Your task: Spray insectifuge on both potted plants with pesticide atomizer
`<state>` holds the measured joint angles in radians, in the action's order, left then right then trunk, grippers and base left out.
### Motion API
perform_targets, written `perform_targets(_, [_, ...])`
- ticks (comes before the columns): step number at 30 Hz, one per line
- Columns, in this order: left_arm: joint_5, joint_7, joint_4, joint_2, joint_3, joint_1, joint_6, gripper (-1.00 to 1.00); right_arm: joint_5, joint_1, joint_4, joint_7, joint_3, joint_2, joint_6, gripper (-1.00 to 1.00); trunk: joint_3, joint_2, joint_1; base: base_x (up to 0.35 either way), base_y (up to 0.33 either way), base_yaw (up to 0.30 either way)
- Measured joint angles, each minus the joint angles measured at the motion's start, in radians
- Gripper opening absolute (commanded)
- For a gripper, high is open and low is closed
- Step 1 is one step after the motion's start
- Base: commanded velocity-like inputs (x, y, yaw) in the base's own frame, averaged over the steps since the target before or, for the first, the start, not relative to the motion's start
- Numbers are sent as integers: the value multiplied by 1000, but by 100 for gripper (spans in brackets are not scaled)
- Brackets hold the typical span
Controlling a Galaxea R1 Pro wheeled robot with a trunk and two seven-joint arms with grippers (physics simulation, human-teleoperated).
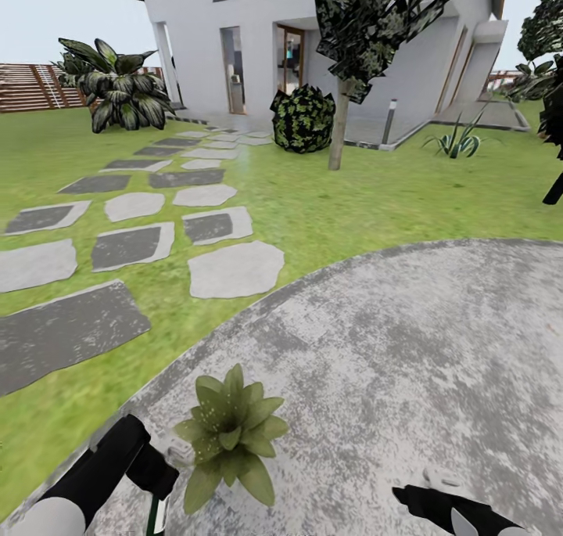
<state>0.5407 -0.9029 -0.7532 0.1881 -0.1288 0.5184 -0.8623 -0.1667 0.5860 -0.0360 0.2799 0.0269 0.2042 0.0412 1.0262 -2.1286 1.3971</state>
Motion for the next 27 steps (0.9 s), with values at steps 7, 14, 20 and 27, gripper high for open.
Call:
perform_targets(7, [-2,1,32,2,2,-1,0,-100,2,0,0,3,0,0,0,100,2,0,0,-9,-174,151])
perform_targets(14, [1,3,35,2,67,-2,-1,-100,3,0,0,3,0,-1,0,100,3,0,0,0,-2,189])
perform_targets(20, [2,3,35,2,74,-2,-2,-100,3,0,0,3,0,-1,0,100,6,0,0,0,0,259])
perform_targets(27, [3,3,77,-2,72,-1,0,-100,5,0,0,3,-3,0,0,100,7,0,0,58,-192,44])
